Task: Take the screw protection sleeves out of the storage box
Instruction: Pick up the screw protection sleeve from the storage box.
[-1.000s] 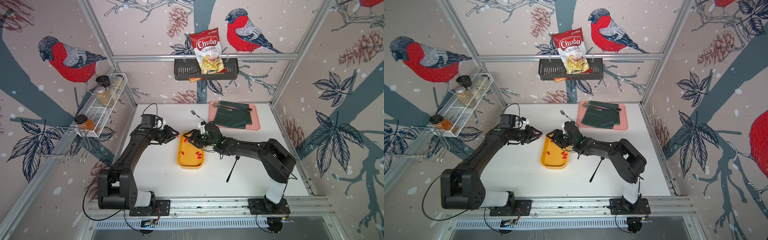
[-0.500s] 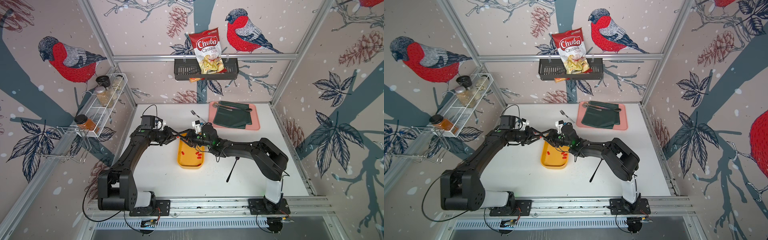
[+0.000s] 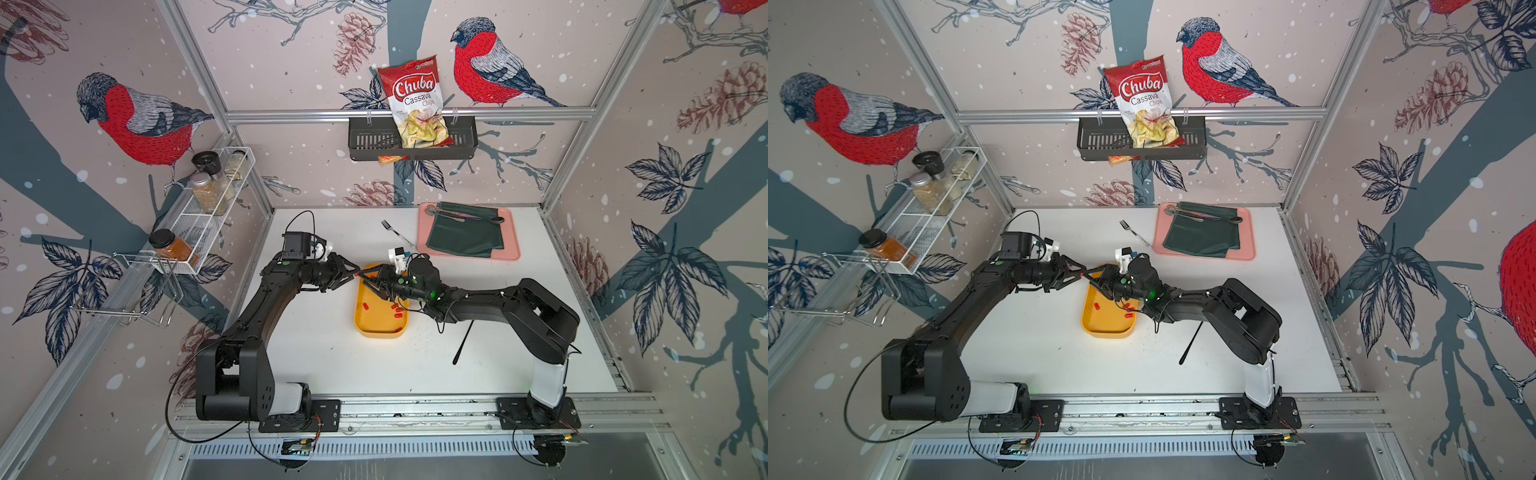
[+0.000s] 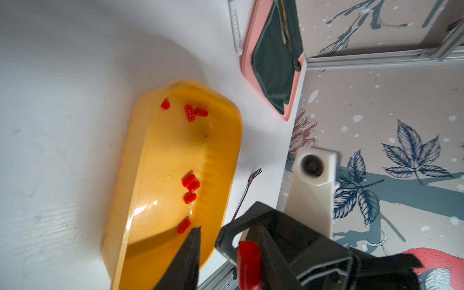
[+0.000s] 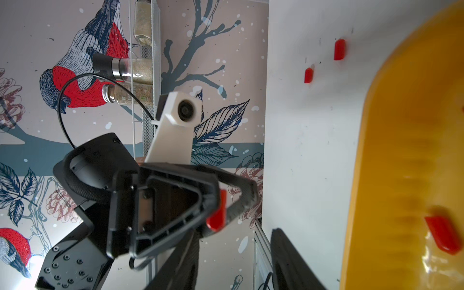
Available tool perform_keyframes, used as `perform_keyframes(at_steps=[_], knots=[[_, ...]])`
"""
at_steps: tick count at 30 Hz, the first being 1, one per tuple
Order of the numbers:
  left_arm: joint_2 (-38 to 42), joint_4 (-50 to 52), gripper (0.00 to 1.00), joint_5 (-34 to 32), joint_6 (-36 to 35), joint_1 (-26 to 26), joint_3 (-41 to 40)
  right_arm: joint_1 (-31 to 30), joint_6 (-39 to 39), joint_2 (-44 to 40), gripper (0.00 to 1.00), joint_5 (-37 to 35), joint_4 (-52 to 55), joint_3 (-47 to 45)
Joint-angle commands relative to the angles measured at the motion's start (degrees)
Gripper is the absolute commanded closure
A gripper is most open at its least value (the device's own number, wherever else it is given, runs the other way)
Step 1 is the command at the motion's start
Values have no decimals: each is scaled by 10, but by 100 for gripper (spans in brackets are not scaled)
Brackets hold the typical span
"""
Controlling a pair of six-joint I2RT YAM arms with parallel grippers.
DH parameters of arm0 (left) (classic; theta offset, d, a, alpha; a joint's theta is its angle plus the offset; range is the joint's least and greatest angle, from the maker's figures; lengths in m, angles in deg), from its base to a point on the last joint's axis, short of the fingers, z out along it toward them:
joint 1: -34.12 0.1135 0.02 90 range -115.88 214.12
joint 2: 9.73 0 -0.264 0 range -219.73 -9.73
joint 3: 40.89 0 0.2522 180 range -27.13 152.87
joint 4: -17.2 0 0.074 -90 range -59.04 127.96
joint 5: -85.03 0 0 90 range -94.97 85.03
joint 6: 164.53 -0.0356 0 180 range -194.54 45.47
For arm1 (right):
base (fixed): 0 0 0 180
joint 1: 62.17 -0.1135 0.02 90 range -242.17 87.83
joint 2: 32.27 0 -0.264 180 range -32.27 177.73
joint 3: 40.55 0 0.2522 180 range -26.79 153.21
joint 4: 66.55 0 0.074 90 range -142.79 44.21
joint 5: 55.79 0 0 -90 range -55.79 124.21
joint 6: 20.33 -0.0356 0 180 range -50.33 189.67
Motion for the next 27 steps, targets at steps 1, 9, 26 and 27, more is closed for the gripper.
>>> perform_keyframes(at_steps=[1,9,26,27], knots=[[3,-45,60,24,22,0,-6,0,-78,10,50,-10,-134,-31],[-1,-71,60,38,33,0,-18,-23,-184,95,51,-43,-320,-18],[-8,-77,58,43,29,-1,-28,-35,-216,163,54,-42,-351,31],[-9,-77,59,44,28,-1,-27,-35,-217,164,54,-42,-352,31]])
